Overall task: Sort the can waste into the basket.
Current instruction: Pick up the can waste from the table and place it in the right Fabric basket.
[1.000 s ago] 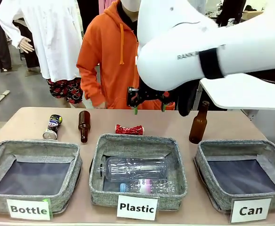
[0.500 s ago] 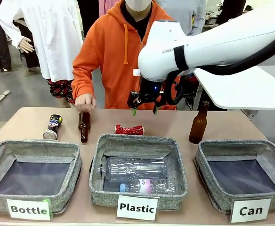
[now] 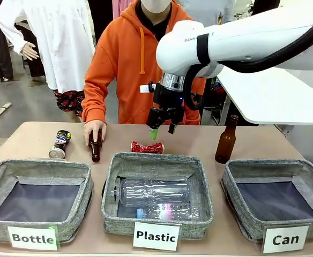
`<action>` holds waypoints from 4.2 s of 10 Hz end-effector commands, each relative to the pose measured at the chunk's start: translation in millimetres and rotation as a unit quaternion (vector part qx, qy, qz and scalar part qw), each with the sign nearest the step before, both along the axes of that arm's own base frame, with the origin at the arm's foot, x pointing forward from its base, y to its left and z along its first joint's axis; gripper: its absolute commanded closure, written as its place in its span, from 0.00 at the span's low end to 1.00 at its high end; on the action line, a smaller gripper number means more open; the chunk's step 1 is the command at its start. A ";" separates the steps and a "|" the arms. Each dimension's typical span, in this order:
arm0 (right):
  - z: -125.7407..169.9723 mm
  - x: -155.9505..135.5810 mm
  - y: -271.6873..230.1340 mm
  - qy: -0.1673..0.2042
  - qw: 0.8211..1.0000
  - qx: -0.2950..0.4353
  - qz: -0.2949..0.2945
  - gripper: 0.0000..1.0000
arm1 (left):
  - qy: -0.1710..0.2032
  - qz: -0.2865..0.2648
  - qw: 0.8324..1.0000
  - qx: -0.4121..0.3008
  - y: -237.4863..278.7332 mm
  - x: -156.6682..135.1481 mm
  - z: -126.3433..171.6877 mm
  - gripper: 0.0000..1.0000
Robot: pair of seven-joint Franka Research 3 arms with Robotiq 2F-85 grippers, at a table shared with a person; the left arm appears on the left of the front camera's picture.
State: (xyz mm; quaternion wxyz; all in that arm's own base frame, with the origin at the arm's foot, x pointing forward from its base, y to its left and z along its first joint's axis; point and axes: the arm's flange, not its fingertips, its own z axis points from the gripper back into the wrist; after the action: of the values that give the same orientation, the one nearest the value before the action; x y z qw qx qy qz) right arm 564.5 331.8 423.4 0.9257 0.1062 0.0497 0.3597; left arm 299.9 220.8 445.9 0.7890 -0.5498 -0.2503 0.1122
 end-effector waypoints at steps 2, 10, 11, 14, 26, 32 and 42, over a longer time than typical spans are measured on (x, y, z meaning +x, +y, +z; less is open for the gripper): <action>-1.4 4.6 -21.5 -0.039 0.985 0.032 0.168 0.00 | -0.012 -0.005 1.000 -0.001 0.4 -0.6 0.8 0.00; 105.7 -197.1 -155.6 -0.106 0.986 0.111 -0.072 0.00 | 0.022 0.014 0.985 -0.172 88.3 -30.8 118.9 0.00; 105.2 -193.2 -157.5 -0.111 0.985 0.115 -0.066 0.00 | -0.023 0.017 0.972 -0.231 143.3 -62.3 168.7 0.00; 106.0 -190.0 -159.4 -0.123 0.982 0.115 -0.088 0.00 | -0.030 0.020 0.965 -0.259 206.4 -98.9 189.7 0.00; 63.6 -81.4 -3.8 -0.162 0.954 0.025 -0.252 0.00 | 0.146 -0.136 0.979 -0.049 -45.4 -35.8 -7.0 0.00; -0.8 32.1 35.3 -0.085 0.952 -0.027 -0.294 0.00 | 0.190 -0.169 0.963 -0.089 -45.5 -24.4 25.2 0.00; -34.5 15.8 7.9 -0.086 0.961 0.036 0.258 0.00 | 0.190 -0.169 0.963 -0.089 -45.5 -24.4 25.2 0.00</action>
State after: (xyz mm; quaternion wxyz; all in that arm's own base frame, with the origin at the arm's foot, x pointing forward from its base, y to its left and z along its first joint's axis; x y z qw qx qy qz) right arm 581.0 356.1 387.4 0.8591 0.0772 0.0006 0.5060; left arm 276.0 174.8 468.2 0.7834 -0.6137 0.0116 0.0981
